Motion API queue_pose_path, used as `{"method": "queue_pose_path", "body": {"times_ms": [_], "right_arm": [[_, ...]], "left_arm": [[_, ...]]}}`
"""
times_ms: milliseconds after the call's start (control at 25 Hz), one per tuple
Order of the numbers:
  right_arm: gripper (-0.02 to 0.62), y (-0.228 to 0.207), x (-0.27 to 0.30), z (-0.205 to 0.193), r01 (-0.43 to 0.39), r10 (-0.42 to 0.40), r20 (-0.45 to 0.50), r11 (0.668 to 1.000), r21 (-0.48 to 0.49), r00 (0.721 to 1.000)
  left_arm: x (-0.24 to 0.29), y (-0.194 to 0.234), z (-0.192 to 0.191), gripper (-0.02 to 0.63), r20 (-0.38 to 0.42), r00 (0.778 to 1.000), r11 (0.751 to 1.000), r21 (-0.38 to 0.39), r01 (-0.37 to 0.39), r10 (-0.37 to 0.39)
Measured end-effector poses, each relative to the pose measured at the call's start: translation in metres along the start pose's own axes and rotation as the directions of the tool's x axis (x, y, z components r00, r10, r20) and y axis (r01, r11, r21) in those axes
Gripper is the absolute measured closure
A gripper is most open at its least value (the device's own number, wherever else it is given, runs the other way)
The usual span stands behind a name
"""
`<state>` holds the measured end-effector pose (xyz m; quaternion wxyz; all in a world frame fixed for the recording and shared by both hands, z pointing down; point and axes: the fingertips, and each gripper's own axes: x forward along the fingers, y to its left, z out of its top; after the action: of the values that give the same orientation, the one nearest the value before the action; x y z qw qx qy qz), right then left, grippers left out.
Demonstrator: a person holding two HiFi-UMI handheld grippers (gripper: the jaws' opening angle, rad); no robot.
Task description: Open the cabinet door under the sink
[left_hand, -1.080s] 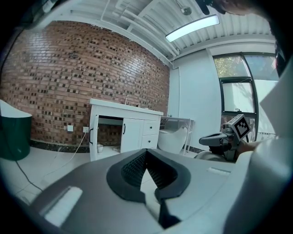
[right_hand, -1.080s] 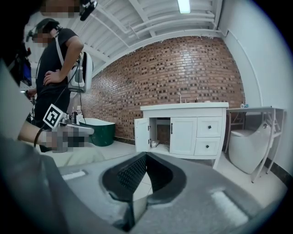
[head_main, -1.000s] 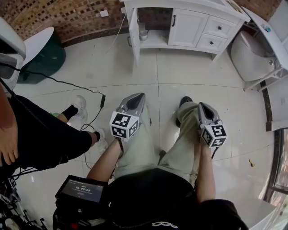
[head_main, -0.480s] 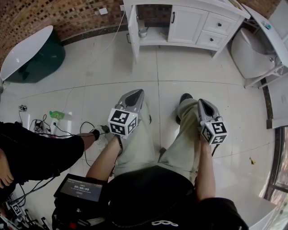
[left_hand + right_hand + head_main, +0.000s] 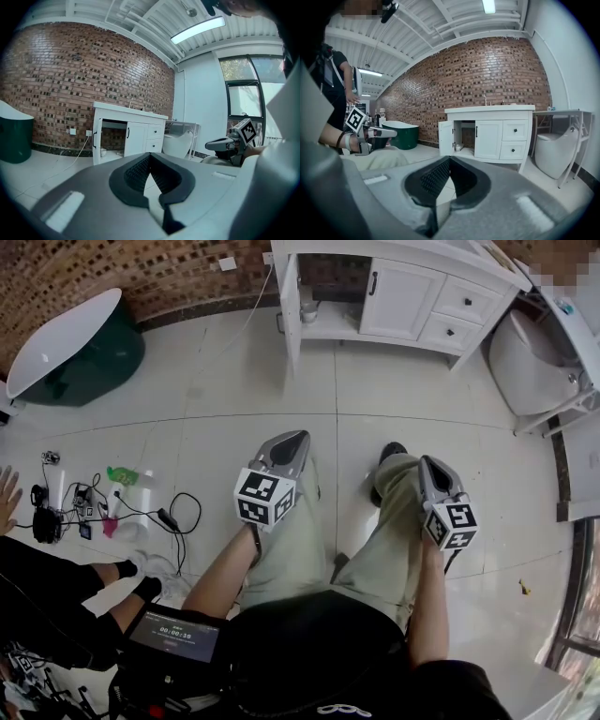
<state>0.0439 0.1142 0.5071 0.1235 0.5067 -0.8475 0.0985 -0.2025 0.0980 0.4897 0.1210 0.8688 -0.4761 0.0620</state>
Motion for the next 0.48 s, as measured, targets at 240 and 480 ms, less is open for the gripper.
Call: {"method": "queue_pose_path", "body": {"times_ms": [240,480], "right_arm": [[0.603,-0.0023,-0.0013,0.0004,-0.002,0.002,0.004,1.0,0.007,1.0],[0.603,0.0002,-0.001,-0.001,-0.002,0.002,0.008,1.0,0.005,1.0]], "left_arm": [[0.001,-0.0005,0.0008,0.589,0.001,1.0,1.0,-0.003,0.001,-0.001],[-0.0012,0.0016,-0.0003,0.589,0.006,1.0,1.0,-0.005,0.001,-0.001]]}}
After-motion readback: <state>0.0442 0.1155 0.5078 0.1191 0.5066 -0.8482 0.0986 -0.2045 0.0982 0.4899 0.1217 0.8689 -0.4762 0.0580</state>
